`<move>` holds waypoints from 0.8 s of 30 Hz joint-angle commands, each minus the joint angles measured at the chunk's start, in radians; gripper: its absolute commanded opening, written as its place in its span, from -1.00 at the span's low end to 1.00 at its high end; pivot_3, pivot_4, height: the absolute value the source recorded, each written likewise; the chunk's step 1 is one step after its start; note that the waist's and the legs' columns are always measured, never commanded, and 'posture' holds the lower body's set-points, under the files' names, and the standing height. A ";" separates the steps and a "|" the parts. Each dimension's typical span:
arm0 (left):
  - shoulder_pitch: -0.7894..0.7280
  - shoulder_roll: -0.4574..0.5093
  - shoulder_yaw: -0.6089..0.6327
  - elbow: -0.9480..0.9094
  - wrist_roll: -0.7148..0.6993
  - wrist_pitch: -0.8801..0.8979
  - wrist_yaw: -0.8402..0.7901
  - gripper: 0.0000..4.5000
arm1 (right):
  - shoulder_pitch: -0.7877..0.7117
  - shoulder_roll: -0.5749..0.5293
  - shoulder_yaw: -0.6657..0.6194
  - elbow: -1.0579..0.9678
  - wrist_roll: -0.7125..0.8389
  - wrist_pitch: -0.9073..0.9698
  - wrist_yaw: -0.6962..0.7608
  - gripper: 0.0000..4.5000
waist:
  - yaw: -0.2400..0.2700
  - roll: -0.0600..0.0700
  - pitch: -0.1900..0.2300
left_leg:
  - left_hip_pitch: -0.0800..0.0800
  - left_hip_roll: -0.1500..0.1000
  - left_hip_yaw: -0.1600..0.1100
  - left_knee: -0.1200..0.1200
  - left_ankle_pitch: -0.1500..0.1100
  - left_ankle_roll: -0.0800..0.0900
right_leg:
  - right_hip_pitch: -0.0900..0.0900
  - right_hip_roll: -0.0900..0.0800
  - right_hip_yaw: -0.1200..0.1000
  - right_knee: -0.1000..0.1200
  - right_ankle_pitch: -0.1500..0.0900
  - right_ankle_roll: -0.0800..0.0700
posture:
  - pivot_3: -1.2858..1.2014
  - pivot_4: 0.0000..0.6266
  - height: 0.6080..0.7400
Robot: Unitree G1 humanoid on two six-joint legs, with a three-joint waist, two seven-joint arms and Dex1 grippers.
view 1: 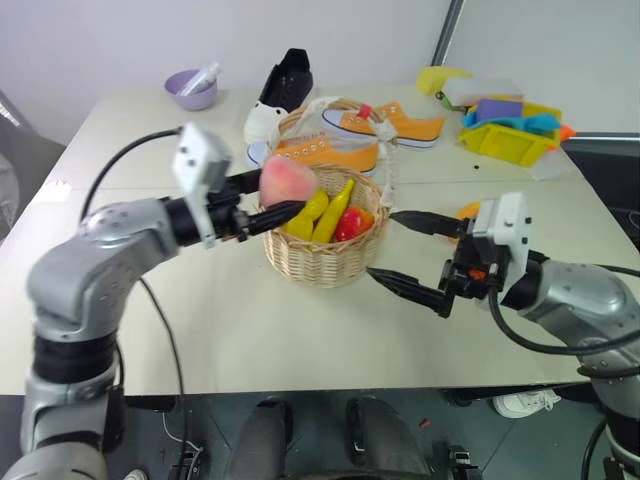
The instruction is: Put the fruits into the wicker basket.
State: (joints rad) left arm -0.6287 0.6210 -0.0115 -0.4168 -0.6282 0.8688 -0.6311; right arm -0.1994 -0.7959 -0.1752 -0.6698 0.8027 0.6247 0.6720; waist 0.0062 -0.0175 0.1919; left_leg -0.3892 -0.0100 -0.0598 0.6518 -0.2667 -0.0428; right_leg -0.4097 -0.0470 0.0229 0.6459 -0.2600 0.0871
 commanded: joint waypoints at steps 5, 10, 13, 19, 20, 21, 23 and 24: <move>-0.086 -0.059 -0.085 0.071 0.083 -0.014 0.027 0.96 | 0.010 0.015 -0.067 0.039 -0.066 0.006 -0.102 1.00 | -0.016 0.000 0.000 | -0.001 0.001 -0.001 -0.002 0.000 0.000 | -0.002 0.001 -0.001 0.002 0.000 0.000 | 0.03 -0.52 0.84; -0.016 -0.005 -0.041 0.068 0.063 -0.129 -0.115 0.96 | 0.003 0.030 -0.033 0.172 -0.240 0.093 -0.294 1.00 | -0.020 0.000 0.000 | 0.000 0.001 0.000 -0.002 0.000 0.000 | -0.003 0.002 0.000 0.003 0.000 -0.001 | 0.03 -0.52 0.84; 0.041 0.015 -0.003 0.059 0.016 -0.190 -0.218 0.96 | -0.095 0.144 -0.042 0.299 -0.290 0.221 -0.494 1.00 | -0.023 0.000 0.000 | -0.001 0.002 0.000 -0.002 0.000 0.000 | -0.003 0.002 0.000 0.003 0.000 -0.001 | 0.03 -0.52 0.84; 0.118 0.055 -0.027 0.015 0.021 -0.262 -0.327 0.96 | -0.306 0.304 -0.037 0.507 -0.422 0.336 -0.724 1.00 | -0.020 0.002 0.001 | -0.002 0.003 0.001 -0.002 0.001 -0.002 | -0.006 0.002 0.002 0.004 0.000 -0.001 | 0.03 -0.52 0.84; 0.124 0.054 -0.028 0.006 0.015 -0.262 -0.334 0.96 | -0.336 0.326 -0.047 0.539 -0.433 0.347 -0.746 1.00 | -0.020 0.002 0.001 | -0.002 0.002 0.002 -0.002 0.001 -0.002 | -0.006 0.001 0.002 0.004 0.000 -0.001 | 0.03 -0.52 0.84; 0.128 0.054 -0.027 0.001 0.012 -0.263 -0.338 0.96 | -0.353 0.338 -0.053 0.557 -0.443 0.357 -0.757 1.00 | -0.018 0.002 0.001 | -0.002 0.002 0.002 -0.002 0.001 -0.002 | -0.006 0.001 0.002 0.004 0.000 -0.001 | 0.03 -0.52 0.84; 0.138 0.049 -0.019 -0.018 -0.003 -0.259 -0.341 0.96 | -0.398 0.354 -0.063 0.623 -0.478 0.367 -0.795 1.00 | -0.018 0.002 0.001 | -0.003 0.002 0.001 -0.002 0.001 -0.002 | -0.006 0.001 0.001 0.004 0.000 -0.001 | 0.03 -0.52 0.84; 0.141 0.049 -0.016 -0.026 -0.007 -0.255 -0.339 0.96 | -0.420 0.361 -0.069 0.657 -0.492 0.369 -0.812 1.00 | -0.018 0.002 0.001 | -0.003 0.002 0.001 -0.002 0.001 -0.002 | -0.006 0.001 0.001 0.004 0.000 -0.001 | 0.03 -0.52 0.84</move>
State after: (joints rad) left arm -0.4840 0.6674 -0.0517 -0.4034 -0.6131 0.6237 -0.9638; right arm -0.5909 -0.4367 -0.2038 -0.0373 0.3441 0.9930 -0.1046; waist -0.0115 -0.0155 0.1925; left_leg -0.3921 -0.0086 -0.0583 0.6495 -0.2657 -0.0443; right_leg -0.4160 -0.0465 0.0244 0.6496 -0.2598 0.0863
